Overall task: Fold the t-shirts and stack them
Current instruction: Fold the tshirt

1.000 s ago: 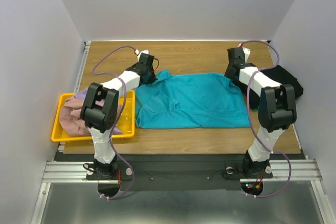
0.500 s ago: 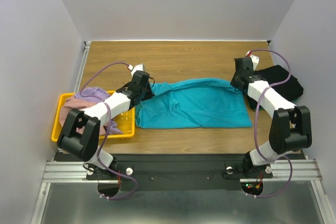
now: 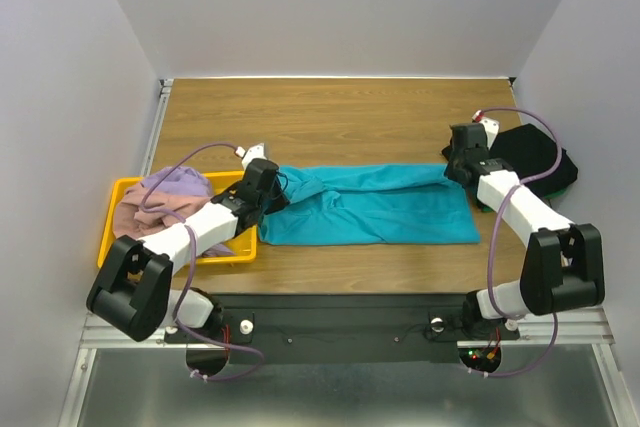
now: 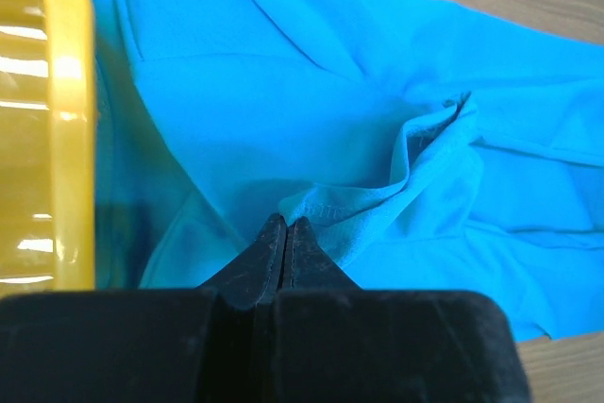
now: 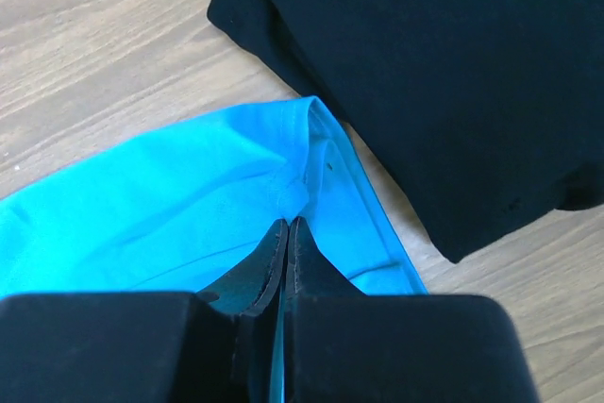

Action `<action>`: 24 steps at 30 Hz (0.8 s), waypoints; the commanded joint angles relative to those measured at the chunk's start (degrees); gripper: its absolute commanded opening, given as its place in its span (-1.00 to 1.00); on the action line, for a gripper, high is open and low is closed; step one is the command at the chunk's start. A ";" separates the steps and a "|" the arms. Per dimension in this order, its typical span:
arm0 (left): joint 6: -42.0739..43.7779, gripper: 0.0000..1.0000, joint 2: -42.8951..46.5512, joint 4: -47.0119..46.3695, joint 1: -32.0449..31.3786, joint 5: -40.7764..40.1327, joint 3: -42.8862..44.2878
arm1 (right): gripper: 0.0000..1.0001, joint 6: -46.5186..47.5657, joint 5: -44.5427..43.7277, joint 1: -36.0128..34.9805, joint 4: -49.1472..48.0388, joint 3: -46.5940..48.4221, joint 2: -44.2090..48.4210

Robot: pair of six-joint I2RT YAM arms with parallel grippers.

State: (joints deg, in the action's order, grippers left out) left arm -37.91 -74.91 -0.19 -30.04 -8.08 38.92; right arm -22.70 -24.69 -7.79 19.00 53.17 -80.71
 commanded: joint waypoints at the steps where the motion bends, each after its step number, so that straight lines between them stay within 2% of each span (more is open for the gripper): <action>1: -2.16 -1.00 2.40 -1.40 -1.24 -0.01 -2.96 | -0.99 -0.24 -2.11 0.41 -1.34 -2.10 3.62; 3: -2.96 -1.00 2.41 -1.40 -1.33 0.17 -4.28 | -0.98 -0.24 -3.08 0.41 -1.34 -3.15 3.98; 7: -4.01 -1.00 2.58 0.09 -1.42 -0.18 -4.55 | -0.82 -1.38 -3.52 0.50 -1.07 -5.44 3.89; 8: -4.36 -0.89 2.84 1.75 -1.60 -0.71 -4.38 | -0.76 -1.73 -4.31 0.50 -0.99 -5.96 3.89; 9: -4.54 -0.29 3.45 4.29 -2.12 -2.11 -3.16 | -0.72 -1.91 -5.10 0.50 -0.12 -6.32 3.98; 11: -5.06 0.21 4.51 6.33 -3.52 -3.61 -1.92 | -0.58 -4.01 -9.57 0.41 2.08 -6.32 4.07; 12: -4.98 0.50 5.99 7.21 -5.88 -4.66 -0.52 | -0.37 -4.89 -11.24 0.41 5.13 -5.89 4.15; 13: -4.98 0.63 6.70 8.87 -7.12 -5.28 0.19 | -0.17 -6.55 -12.91 0.41 6.82 -5.19 4.68; 14: -5.50 0.71 7.49 9.67 -8.27 -5.98 0.89 | 0.20 -7.27 -15.37 0.50 8.58 -3.87 5.03; 15: -5.68 0.76 8.29 10.29 -9.50 -6.94 2.03 | 0.77 -7.97 -16.00 0.50 10.25 -3.08 5.38; 16: -5.94 0.94 9.42 10.64 -11.25 -7.21 2.56 | 0.99 -9.45 -16.70 0.41 13.13 -2.03 6.60; 18: -5.60 0.97 10.05 10.82 -12.14 -7.39 3.96 | 1.00 -9.73 -15.40 0.50 14.21 -1.75 8.36; 24: -3.67 0.97 6.98 10.13 -12.50 -10.82 8.62 | 1.00 -6.49 -2.66 0.50 12.91 -0.35 12.33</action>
State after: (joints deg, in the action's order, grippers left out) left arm -43.07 -66.48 9.78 -42.41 -14.66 43.86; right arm -29.80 -33.04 -7.55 31.94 50.17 -70.22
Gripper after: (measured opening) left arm 0.986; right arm 0.997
